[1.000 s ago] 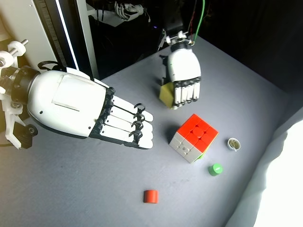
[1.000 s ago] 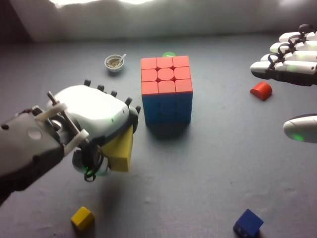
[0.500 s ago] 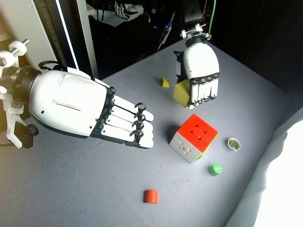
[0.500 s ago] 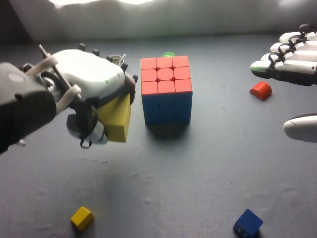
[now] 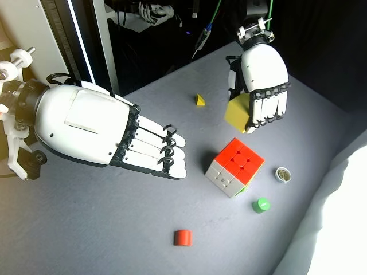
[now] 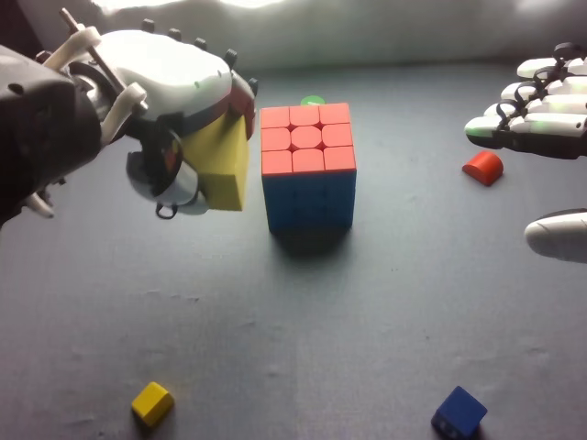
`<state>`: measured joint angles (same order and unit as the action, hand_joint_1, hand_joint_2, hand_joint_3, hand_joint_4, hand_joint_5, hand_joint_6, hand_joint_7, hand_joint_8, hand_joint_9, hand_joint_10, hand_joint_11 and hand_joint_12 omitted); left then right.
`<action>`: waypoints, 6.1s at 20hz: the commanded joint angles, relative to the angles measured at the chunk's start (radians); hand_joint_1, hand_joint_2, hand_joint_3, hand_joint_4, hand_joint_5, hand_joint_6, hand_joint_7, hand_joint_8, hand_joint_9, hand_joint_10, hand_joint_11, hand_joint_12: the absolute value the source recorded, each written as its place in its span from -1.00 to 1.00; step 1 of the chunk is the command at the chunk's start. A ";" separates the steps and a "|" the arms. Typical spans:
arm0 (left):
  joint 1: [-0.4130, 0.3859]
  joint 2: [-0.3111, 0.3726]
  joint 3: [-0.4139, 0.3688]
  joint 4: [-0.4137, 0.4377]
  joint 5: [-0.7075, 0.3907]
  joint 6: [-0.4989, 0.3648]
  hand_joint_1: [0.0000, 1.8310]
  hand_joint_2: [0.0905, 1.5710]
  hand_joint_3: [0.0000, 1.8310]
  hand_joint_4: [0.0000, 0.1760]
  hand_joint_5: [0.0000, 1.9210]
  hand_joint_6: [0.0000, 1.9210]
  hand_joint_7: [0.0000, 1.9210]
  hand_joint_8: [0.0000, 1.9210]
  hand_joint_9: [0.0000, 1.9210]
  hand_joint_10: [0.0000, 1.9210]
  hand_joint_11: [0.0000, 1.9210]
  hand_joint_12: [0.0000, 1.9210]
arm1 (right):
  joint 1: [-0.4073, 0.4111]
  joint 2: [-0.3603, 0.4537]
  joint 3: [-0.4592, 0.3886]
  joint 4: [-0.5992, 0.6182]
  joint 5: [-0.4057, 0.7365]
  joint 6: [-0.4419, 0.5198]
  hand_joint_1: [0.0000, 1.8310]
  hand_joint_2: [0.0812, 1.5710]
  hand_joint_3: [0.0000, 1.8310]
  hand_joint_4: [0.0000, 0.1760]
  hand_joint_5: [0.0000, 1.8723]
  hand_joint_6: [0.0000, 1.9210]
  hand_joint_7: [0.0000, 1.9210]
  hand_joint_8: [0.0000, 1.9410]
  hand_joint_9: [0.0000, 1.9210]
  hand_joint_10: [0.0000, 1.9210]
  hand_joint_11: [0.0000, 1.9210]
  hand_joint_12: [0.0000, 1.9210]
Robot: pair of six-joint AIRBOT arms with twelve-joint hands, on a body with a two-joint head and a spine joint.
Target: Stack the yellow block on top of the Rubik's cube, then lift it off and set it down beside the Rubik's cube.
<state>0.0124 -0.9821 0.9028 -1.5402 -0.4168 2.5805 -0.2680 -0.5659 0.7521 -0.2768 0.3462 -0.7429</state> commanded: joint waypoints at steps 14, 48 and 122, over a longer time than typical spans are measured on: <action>-0.065 -0.145 0.098 0.000 -0.113 0.010 0.32 0.44 -1.00 -1.00 -0.06 0.04 -0.06 0.32 -0.20 0.17 -0.49 0.58 | 0.016 0.011 0.000 0.016 0.110 0.007 -1.00 0.64 -0.99 -1.00 -0.87 -0.99 -0.86 -0.99 -0.91 -0.99 -0.99 -1.00; -0.065 -0.348 0.260 -0.004 -0.143 0.010 0.32 0.42 -1.00 -1.00 -0.01 -0.03 -0.04 0.30 -0.19 0.15 -0.48 0.58 | 0.017 0.011 -0.001 0.016 0.116 0.007 -1.00 0.66 -1.00 -1.00 -0.85 -0.99 -0.86 -0.99 -0.93 -0.99 -1.00 -1.00; 0.171 0.042 0.060 0.309 0.023 -0.312 -0.77 0.00 -1.00 -1.00 -0.92 -1.00 -0.92 -0.99 -0.90 -0.99 -1.00 -0.69 | 0.230 -0.341 0.229 0.501 0.014 0.011 0.10 0.15 -1.00 -1.00 -1.00 -1.00 -1.00 -1.00 -1.00 -1.00 -1.00 -1.00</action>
<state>0.1959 -0.9508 0.9642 -1.2762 -0.3904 2.2704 -0.0525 -0.9203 0.9806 0.2214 0.2569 -0.7357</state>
